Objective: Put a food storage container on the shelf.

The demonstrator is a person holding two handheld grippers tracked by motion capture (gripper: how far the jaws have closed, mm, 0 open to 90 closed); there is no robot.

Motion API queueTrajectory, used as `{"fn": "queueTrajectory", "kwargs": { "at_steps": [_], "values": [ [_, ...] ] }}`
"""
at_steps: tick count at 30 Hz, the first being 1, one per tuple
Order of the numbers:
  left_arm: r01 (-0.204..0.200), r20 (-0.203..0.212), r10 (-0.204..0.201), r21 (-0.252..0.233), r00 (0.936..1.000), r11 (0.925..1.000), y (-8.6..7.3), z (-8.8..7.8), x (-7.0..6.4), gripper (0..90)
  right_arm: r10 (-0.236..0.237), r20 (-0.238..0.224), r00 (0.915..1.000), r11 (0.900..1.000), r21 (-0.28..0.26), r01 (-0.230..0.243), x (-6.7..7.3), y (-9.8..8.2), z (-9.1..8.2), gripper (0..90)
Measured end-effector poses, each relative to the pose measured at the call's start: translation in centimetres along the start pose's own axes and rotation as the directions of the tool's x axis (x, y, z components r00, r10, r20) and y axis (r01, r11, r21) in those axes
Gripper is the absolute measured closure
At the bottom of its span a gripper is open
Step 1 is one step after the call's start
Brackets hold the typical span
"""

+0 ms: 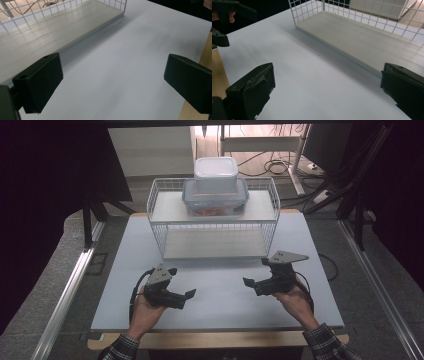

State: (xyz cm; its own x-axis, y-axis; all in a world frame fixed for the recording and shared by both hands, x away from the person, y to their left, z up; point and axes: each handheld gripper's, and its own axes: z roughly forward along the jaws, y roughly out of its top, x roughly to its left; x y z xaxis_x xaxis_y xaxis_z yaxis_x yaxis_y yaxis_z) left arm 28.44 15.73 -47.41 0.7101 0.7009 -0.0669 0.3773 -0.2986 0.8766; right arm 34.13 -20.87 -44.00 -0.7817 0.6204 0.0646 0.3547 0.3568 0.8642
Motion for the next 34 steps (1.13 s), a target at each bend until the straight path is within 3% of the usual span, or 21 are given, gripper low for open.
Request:
{"fn": "queueTrajectory", "kwargs": {
  "at_steps": [18, 24, 30, 34],
  "values": [
    [-0.018, -0.035, 0.020, 0.059, 0.9992, 0.9981, -2.9, 0.4, -1.3, 0.0, 0.014, 0.038, 0.9992, 0.999, 0.036, -0.015, -0.4, -4.6, -1.3, 0.0],
    [-0.069, -0.064, 0.077, 0.129, 0.9949, 0.9893, -4.0, 1.3, -1.3, 0.0, 0.017, 0.031, 0.9994, 0.997, 0.073, -0.019, -0.1, -6.1, -1.0, 0.0],
    [-0.025, -0.044, 0.034, 0.192, 0.9984, 0.9810, -4.9, 2.3, -0.6, 0.0, 0.020, 0.029, 0.9994, 0.987, 0.157, -0.024, -0.1, -7.5, 0.1, 0.0],
    [0.000, -0.032, 0.005, 0.161, 0.9995, 0.9870, -4.8, 2.0, -0.3, 0.0, 0.016, 0.035, 0.9993, 0.987, 0.162, -0.021, -0.2, -7.5, 0.2, 0.0]
  ]
}}
